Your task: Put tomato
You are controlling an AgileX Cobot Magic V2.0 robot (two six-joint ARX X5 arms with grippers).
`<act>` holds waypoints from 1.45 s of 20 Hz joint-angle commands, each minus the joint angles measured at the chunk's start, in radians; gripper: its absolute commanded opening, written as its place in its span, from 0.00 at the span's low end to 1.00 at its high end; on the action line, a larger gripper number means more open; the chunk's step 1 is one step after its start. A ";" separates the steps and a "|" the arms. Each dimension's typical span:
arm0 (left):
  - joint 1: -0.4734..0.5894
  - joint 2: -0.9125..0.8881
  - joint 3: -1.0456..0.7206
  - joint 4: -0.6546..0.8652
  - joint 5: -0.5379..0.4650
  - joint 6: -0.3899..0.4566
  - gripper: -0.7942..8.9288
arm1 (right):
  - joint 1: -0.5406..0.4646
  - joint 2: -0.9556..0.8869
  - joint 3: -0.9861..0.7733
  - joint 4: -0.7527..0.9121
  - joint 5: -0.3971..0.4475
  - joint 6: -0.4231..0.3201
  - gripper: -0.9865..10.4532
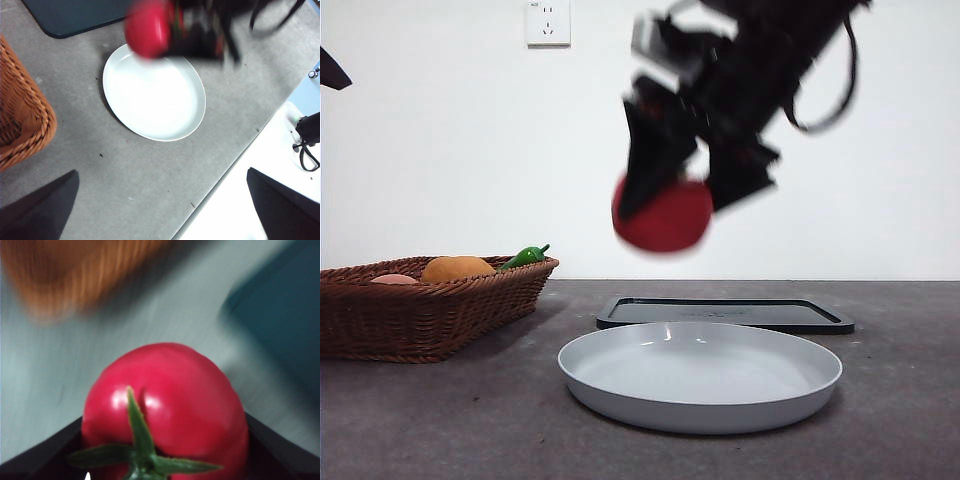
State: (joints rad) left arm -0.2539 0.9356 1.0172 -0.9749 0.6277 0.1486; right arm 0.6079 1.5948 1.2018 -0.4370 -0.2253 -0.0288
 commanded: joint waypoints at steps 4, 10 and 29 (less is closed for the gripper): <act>-0.004 0.005 0.021 0.010 0.005 0.019 0.66 | -0.105 0.067 0.152 0.007 0.062 -0.008 0.27; -0.004 0.005 0.021 0.010 0.005 0.019 0.66 | -0.208 0.296 0.327 0.011 0.061 -0.014 0.27; -0.004 0.005 0.021 0.010 0.005 0.019 0.66 | -0.250 0.579 0.465 0.013 0.058 -0.036 0.39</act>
State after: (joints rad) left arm -0.2539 0.9356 1.0176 -0.9718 0.6277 0.1486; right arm 0.3531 2.1456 1.6440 -0.4183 -0.1646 -0.0555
